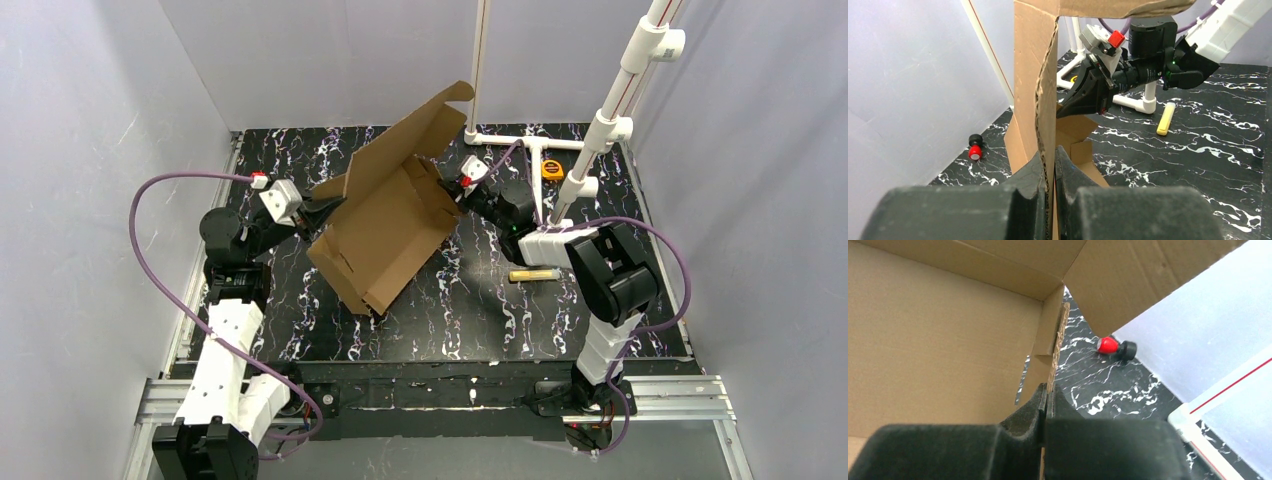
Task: Fold the paper box
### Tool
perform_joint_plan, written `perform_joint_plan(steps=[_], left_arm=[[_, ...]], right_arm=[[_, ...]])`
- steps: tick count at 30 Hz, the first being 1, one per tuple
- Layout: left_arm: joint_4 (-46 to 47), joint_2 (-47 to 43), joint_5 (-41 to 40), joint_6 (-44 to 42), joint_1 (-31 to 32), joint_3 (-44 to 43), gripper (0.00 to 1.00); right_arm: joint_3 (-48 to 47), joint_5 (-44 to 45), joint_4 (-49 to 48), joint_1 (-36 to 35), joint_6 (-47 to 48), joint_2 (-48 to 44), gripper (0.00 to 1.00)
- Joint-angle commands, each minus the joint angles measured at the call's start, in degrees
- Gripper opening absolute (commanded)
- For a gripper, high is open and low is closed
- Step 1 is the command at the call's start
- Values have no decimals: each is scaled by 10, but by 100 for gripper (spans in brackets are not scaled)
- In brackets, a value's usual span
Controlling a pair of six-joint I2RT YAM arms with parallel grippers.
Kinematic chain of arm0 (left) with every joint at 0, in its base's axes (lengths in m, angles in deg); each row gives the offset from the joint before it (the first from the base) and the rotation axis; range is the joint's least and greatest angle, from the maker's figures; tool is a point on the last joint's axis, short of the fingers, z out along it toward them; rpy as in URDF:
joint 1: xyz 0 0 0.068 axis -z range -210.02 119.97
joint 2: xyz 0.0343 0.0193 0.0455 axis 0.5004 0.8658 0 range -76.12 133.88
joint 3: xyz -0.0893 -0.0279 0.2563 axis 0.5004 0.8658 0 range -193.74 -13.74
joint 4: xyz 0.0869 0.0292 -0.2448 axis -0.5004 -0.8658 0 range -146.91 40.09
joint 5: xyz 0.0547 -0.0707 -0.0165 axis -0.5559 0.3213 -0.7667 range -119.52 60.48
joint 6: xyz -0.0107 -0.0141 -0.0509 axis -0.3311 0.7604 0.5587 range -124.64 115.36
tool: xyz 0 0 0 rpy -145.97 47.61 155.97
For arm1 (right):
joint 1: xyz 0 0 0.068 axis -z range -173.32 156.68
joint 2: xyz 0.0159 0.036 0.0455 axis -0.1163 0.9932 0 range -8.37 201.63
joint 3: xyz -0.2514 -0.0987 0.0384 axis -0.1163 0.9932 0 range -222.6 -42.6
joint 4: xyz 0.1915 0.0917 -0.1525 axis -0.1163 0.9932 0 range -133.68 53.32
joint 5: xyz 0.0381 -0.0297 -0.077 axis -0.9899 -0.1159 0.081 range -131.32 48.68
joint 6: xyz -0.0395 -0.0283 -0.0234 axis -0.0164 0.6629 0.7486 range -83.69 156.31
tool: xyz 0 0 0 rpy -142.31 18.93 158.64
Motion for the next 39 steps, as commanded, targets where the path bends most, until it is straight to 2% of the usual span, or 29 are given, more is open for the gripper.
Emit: perform_joint_plan(steps=[1, 11, 23, 32, 39], left_arm=[[8, 10, 27, 0, 4, -33, 0], [1, -2, 44, -42, 5, 30, 0], [-28, -30, 54, -63, 4, 49, 0], [-52, -61, 58, -80, 4, 74, 0], [-78, -79, 53, -100, 4, 81, 0]], right_arm=[[-18, 31, -137, -2, 0, 18, 1], [60, 29, -218, -3, -2, 27, 1], [125, 14, -296, -6, -42, 37, 15], [148, 0, -302, -7, -60, 26, 25], [157, -22, -295, -7, -77, 10, 35]])
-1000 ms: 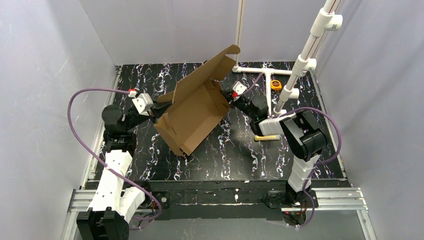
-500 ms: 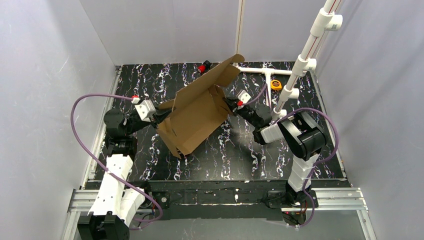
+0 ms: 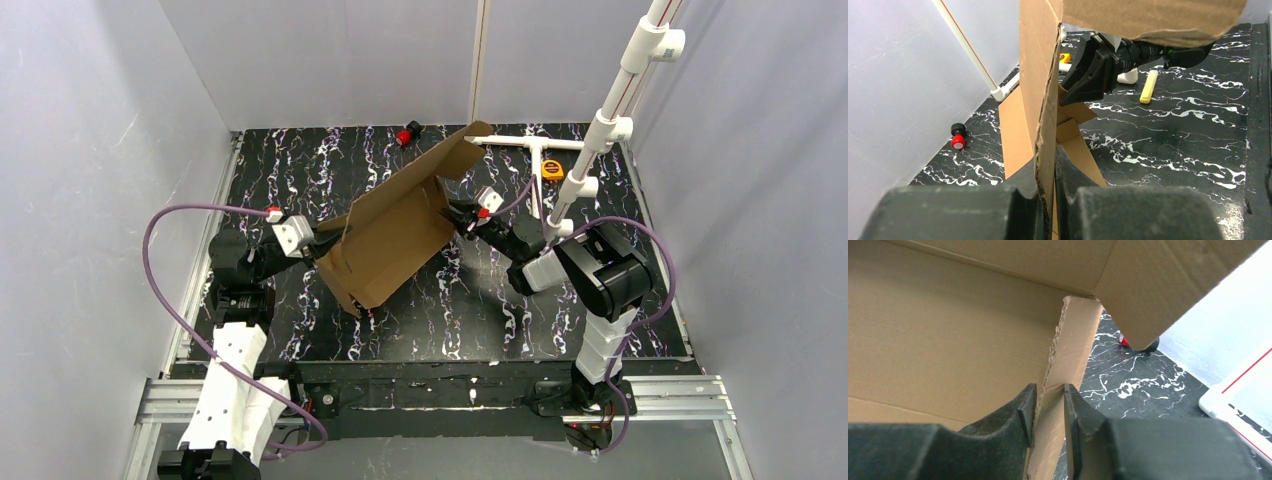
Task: Fold the paper box
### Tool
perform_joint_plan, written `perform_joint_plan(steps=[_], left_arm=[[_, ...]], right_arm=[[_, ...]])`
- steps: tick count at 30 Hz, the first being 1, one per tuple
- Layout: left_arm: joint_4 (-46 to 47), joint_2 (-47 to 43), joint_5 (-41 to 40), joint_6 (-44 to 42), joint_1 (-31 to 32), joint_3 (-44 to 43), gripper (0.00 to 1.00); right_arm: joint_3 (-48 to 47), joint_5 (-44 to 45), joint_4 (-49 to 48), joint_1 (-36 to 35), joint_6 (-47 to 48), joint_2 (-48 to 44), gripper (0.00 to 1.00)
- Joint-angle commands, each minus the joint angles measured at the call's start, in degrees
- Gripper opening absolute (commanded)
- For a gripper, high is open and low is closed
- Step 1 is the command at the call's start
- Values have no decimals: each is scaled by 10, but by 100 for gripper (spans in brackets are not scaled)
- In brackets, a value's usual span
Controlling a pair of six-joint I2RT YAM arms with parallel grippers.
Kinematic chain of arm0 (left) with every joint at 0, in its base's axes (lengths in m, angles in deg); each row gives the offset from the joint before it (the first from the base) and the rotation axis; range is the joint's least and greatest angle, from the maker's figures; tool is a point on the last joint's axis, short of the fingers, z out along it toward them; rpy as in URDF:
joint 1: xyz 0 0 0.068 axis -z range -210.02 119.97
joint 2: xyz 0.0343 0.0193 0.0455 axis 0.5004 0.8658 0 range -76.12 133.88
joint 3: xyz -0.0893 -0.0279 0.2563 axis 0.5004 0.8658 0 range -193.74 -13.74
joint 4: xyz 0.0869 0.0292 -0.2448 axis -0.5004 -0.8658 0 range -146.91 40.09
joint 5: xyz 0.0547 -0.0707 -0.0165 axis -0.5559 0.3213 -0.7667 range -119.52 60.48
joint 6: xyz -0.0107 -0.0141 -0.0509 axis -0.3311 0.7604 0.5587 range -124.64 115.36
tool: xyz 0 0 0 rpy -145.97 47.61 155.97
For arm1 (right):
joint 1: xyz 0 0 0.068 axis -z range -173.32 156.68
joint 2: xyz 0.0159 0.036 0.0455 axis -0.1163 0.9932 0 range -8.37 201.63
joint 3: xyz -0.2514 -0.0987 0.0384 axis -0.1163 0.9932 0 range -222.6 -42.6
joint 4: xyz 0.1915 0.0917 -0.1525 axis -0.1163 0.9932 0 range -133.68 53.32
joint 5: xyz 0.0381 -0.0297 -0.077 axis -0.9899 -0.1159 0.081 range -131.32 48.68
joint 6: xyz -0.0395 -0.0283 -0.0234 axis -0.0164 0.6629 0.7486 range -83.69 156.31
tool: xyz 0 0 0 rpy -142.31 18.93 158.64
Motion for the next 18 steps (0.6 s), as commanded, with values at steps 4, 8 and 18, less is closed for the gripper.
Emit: perform_joint_plan(steps=[4, 8, 18], left_arm=[[-37, -19, 7, -21, 1, 8, 0], [-44, -26, 3, -27, 1, 10, 0], [-56, -34, 3, -36, 20, 10, 0]], right_arm=[[13, -42, -31, -3, -19, -38, 45], [14, -72, -15, 0, -25, -56, 53], [-17, -174, 90, 55, -56, -93, 64]])
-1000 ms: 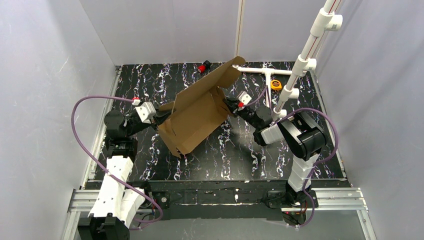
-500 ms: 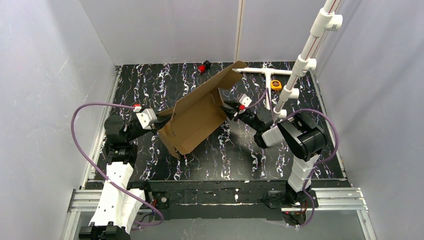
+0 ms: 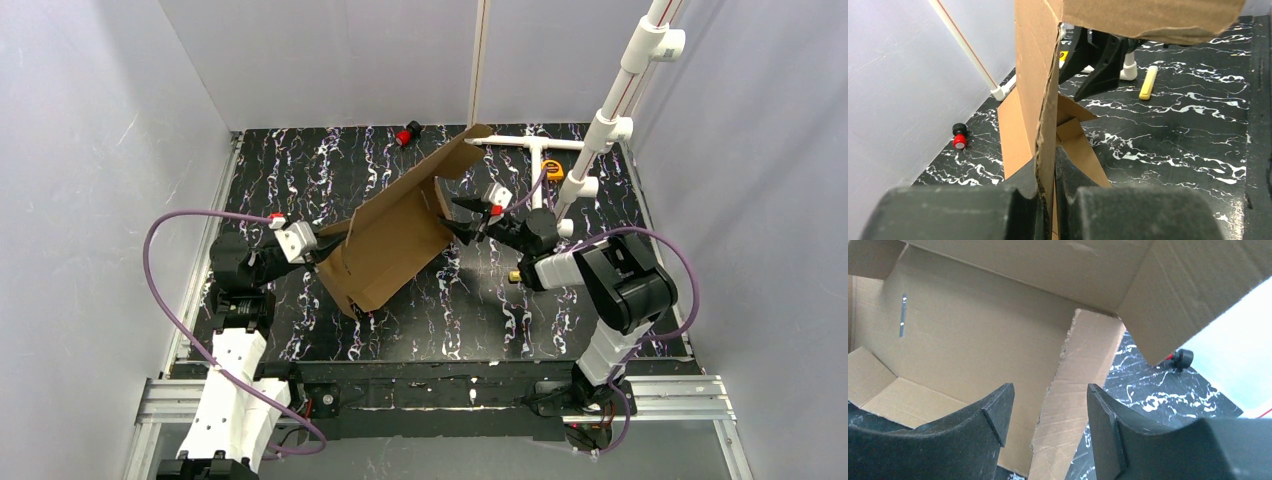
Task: Fold the paper box
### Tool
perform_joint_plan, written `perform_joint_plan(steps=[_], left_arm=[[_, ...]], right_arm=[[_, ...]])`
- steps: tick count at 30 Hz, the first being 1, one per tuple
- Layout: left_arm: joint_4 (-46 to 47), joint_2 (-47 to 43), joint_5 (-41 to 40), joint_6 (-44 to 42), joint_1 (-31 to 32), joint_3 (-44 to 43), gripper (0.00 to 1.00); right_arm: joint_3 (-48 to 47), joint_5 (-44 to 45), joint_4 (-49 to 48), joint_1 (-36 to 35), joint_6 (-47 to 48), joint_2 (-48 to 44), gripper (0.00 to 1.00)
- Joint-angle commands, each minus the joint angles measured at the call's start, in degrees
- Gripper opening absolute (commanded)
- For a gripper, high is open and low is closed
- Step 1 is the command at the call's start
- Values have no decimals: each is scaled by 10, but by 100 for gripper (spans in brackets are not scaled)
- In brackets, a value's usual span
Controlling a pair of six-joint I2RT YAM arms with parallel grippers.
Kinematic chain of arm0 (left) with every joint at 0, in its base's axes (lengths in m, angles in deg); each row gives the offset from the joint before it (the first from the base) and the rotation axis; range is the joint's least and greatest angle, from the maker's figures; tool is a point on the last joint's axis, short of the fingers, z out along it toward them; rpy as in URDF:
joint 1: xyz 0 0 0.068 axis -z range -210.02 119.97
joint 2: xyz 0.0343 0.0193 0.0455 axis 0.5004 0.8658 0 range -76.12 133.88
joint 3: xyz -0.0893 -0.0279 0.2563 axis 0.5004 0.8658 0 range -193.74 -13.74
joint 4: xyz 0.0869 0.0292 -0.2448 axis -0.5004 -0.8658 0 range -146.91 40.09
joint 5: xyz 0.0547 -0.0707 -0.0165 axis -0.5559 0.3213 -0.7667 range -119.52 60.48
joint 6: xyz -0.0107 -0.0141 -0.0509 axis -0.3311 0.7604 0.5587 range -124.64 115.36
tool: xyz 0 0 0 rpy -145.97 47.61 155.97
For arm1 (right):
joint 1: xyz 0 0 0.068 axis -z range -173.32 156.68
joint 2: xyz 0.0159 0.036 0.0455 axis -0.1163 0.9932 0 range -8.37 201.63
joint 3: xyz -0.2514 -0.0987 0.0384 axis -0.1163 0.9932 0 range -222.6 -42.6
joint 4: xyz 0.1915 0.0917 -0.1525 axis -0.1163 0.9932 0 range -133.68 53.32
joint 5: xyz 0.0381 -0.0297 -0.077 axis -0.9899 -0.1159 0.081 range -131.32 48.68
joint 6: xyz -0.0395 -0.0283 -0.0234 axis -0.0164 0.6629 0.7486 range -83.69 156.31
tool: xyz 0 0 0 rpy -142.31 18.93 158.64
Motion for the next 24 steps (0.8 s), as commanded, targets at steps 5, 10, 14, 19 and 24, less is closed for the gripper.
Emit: perform_joint_plan(steps=[5, 10, 14, 19, 24], left_arm=[[-21, -13, 5, -7, 17, 7, 0], [-23, -19, 0, -12, 18, 11, 0], [-26, -23, -3, -13, 19, 12, 0], [-30, -29, -6, -16, 19, 14, 0], [-35, -35, -6, -19, 19, 15, 0]], right_arm=[[-50, -69, 150, 39, -6, -51, 64], [-66, -123, 201, 39, 6, -61, 66], [-75, -129, 243, 39, 15, -73, 66], [-72, -132, 257, 40, 13, -85, 66], [-76, -79, 293, 40, 8, -105, 61]])
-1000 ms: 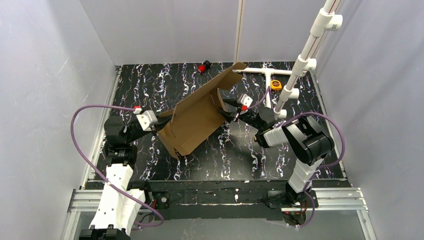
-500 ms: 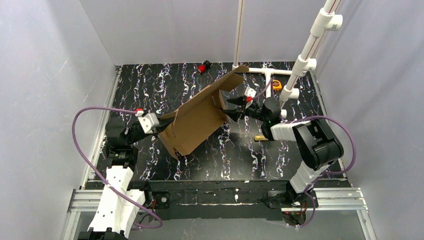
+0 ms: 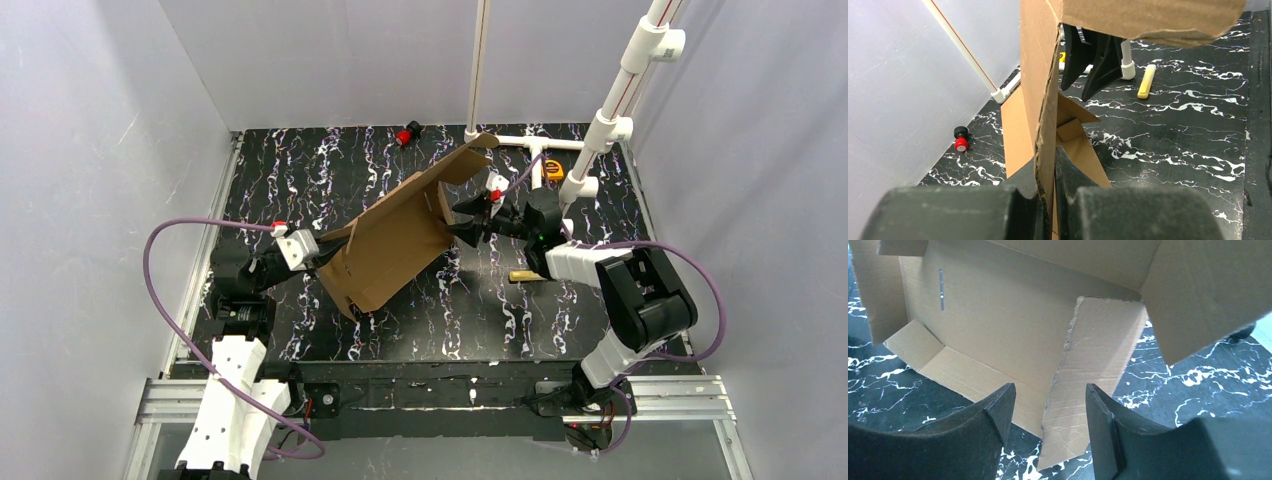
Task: Fold the paper box
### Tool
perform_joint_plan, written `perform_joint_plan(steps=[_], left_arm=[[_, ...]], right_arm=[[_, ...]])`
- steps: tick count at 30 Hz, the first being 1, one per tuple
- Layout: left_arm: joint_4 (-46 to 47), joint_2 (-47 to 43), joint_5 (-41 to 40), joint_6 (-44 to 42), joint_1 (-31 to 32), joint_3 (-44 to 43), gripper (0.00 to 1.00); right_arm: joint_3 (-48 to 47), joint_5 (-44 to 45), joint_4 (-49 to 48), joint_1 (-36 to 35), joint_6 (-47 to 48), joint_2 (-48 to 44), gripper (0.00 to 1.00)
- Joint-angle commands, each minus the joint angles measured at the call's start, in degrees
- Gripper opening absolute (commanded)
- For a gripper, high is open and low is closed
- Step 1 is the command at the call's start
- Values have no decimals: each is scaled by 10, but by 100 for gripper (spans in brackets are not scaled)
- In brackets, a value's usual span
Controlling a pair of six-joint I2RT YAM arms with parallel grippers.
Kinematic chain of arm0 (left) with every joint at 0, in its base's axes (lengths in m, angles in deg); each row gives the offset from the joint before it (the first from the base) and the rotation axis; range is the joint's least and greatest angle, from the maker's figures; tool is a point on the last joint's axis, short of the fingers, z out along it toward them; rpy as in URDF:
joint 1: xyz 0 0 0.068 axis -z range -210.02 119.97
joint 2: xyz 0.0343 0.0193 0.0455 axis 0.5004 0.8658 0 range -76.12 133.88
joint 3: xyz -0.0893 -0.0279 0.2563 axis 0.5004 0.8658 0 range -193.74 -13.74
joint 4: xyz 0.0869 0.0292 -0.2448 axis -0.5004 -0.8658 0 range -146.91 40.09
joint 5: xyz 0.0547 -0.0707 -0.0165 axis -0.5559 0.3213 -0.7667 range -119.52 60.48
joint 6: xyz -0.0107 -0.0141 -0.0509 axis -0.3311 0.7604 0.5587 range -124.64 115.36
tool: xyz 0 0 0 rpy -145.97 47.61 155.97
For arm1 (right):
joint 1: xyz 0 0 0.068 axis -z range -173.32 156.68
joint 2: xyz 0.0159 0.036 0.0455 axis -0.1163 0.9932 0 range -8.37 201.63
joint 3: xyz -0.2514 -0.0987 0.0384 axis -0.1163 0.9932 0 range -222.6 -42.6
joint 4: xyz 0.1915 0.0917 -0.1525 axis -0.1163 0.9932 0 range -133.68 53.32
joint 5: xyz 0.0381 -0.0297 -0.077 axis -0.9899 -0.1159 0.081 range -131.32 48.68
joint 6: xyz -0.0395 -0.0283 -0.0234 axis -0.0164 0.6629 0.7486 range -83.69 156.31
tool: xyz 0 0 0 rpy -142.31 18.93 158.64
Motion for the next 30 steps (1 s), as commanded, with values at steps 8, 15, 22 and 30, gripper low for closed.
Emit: perform_joint_plan(steps=[8, 15, 22, 30], left_arm=[[-20, -15, 1, -7, 4, 9, 0], [-24, -20, -3, -9, 5, 11, 0], [-25, -22, -2, -7, 4, 12, 0], [-25, -22, -1, -4, 5, 14, 0]], right_arm=[[-12, 90, 51, 4, -24, -66, 49], [0, 176, 41, 3, -54, -60, 34], [15, 232, -33, -29, -72, -9, 37], [4, 266, -96, -59, -63, 53, 59]])
